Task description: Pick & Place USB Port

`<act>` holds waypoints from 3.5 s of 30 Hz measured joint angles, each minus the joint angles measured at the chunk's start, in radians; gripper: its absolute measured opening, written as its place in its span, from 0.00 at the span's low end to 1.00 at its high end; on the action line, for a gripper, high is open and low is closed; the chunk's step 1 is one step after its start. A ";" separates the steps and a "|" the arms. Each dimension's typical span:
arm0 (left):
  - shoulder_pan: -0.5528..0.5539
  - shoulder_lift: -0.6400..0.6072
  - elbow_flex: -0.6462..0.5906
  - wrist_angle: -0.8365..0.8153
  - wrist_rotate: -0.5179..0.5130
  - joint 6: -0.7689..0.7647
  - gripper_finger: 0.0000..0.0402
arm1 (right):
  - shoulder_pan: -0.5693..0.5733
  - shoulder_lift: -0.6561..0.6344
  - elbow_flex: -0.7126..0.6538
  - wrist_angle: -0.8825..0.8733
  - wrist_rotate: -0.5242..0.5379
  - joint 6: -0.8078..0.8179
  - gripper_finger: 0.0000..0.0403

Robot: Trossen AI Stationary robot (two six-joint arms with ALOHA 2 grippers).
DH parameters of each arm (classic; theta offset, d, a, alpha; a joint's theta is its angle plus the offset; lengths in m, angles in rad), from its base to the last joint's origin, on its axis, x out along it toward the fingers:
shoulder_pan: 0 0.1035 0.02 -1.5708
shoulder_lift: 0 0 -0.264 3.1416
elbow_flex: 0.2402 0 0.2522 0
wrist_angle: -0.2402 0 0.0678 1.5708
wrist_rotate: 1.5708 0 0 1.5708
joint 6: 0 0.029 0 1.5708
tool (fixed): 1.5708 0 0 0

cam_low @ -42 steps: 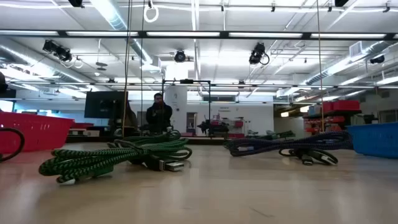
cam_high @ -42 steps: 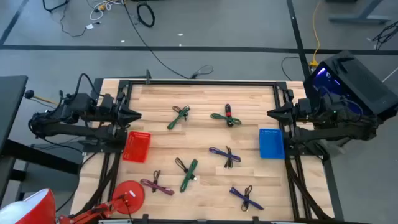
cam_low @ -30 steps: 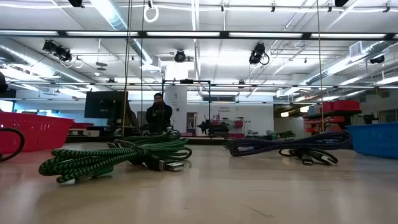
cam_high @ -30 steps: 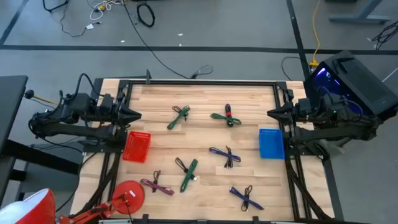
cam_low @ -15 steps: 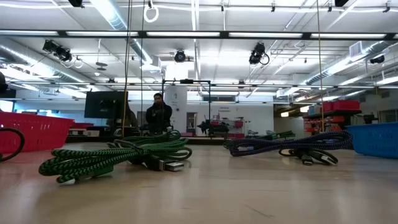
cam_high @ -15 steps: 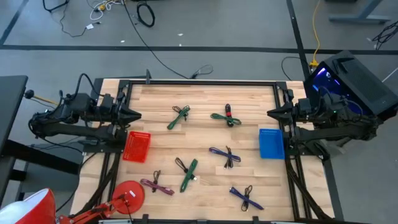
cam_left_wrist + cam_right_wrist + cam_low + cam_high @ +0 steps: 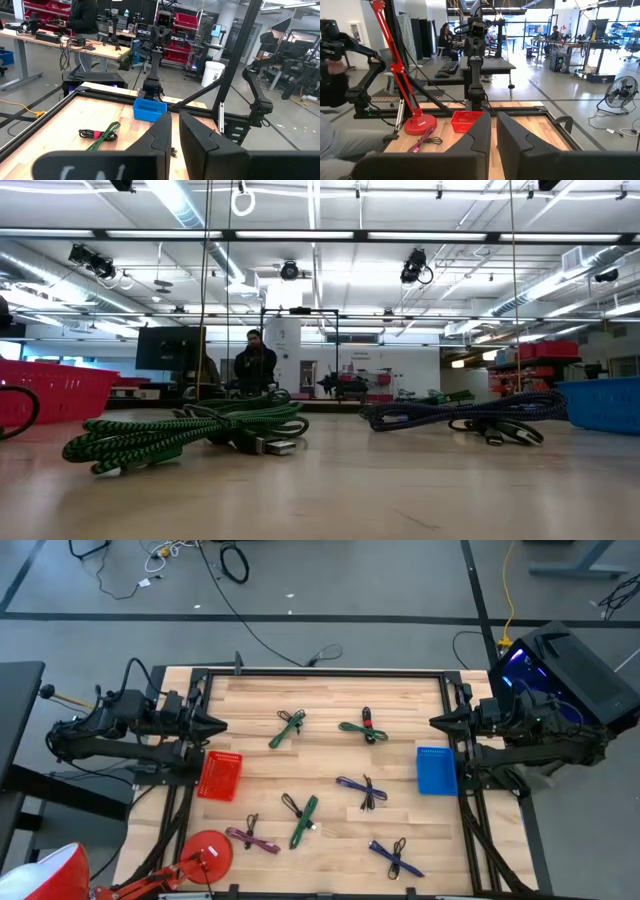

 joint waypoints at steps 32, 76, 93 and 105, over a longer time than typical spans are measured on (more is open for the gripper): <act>0.000 0.020 0.001 0.184 -0.043 0.006 0.10 | 0.000 0.000 0.000 0.245 0.030 -0.047 0.09; 0.076 0.932 -0.117 0.559 -0.294 -0.056 0.10 | 0.063 0.526 -0.247 0.429 0.143 0.047 0.09; 0.321 0.952 -0.117 0.256 -0.040 -0.066 0.11 | 0.142 0.720 -0.247 0.755 0.141 -0.055 0.09; 0.344 1.124 -0.117 0.266 -0.085 -0.056 0.41 | 0.142 0.765 -0.247 0.821 0.141 -0.063 0.09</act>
